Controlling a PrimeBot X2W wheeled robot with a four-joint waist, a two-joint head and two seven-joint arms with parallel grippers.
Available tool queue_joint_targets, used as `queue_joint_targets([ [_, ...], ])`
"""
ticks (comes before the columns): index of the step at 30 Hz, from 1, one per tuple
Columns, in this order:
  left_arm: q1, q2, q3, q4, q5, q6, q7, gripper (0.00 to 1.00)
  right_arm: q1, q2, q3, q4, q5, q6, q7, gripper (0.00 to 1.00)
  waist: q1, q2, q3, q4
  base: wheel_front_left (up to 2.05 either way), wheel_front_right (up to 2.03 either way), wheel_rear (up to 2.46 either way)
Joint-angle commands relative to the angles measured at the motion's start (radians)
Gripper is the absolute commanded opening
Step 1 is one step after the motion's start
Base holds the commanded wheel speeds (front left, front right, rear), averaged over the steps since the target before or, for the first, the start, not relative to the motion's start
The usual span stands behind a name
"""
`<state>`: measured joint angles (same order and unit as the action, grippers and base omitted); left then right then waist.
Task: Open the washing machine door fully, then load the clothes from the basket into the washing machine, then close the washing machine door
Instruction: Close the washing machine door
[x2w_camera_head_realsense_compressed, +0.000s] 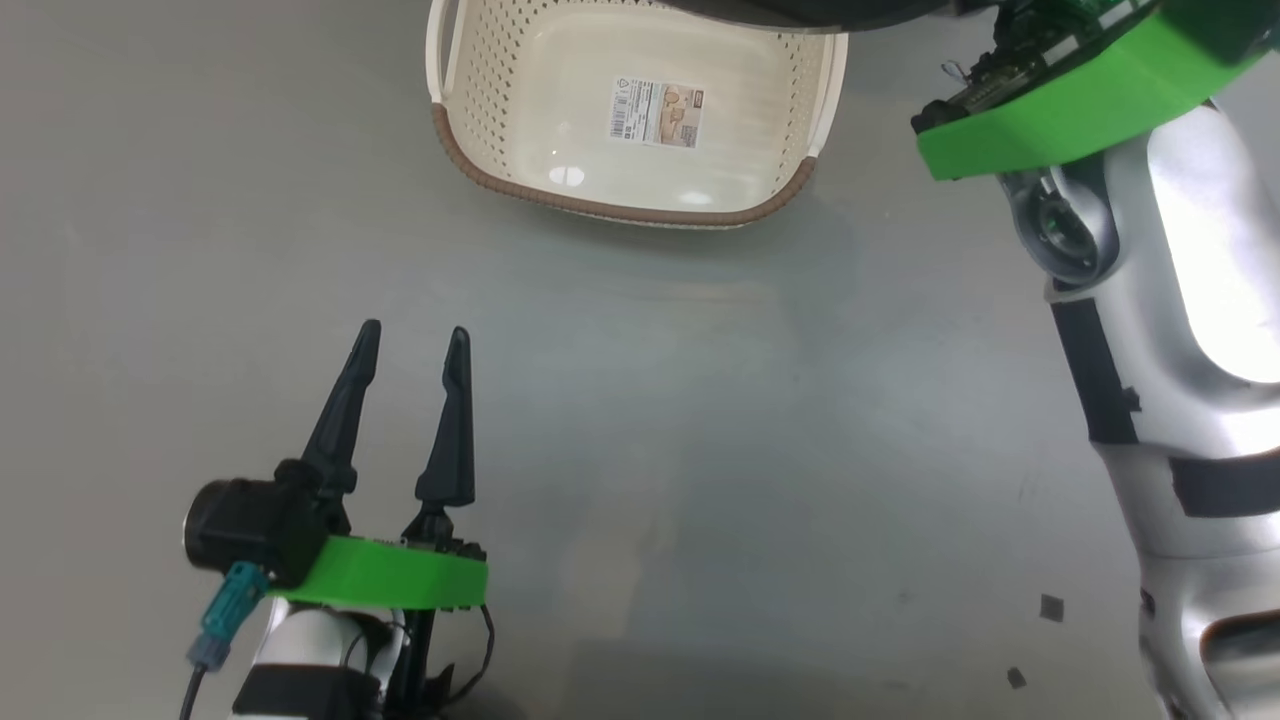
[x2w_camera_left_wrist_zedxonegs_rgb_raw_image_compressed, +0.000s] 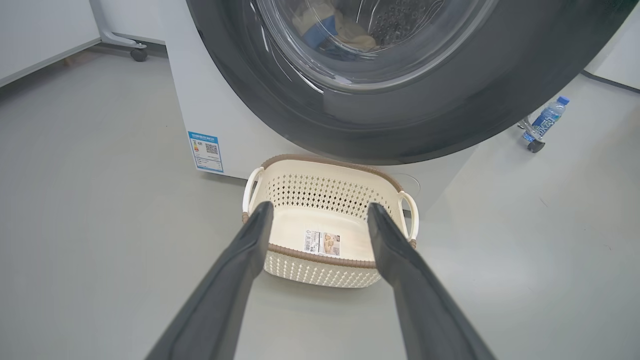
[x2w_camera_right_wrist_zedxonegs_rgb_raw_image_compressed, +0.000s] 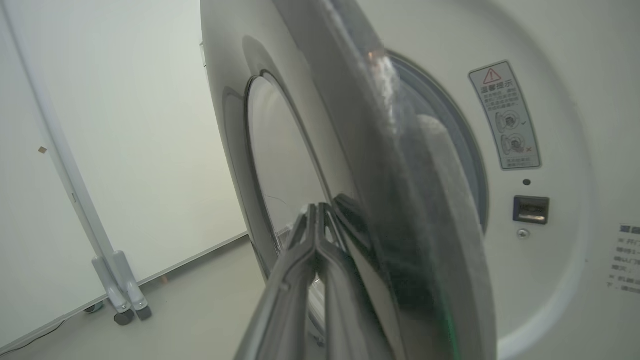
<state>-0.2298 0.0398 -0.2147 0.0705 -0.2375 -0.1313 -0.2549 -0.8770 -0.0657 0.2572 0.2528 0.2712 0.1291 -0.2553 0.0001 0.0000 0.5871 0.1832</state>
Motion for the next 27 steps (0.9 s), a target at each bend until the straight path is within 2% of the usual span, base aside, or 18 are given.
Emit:
queue_joint_targets([
  [1,-0.006,0.010,0.022,-0.038,0.012,0.001,-0.007,1.00,-0.040,0.015,-0.007,-0.021,-0.012,0.002,-0.006,0.00,-0.0001,0.0000,0.015,0.004,0.00,0.00,0.00],
  [12,-0.002,0.010,0.012,-0.052,0.022,0.001,-0.007,1.00,-0.154,0.005,-0.067,0.002,-0.056,0.002,-0.006,0.00,-0.0001,0.0000,0.070,0.011,0.00,0.00,0.00],
  [27,0.011,0.010,-0.021,-0.080,-0.003,0.001,-0.007,1.00,-0.274,-0.076,-0.145,0.068,-0.110,0.002,-0.006,0.00,-0.0001,0.0000,0.120,0.088,0.00,0.00,0.00],
])
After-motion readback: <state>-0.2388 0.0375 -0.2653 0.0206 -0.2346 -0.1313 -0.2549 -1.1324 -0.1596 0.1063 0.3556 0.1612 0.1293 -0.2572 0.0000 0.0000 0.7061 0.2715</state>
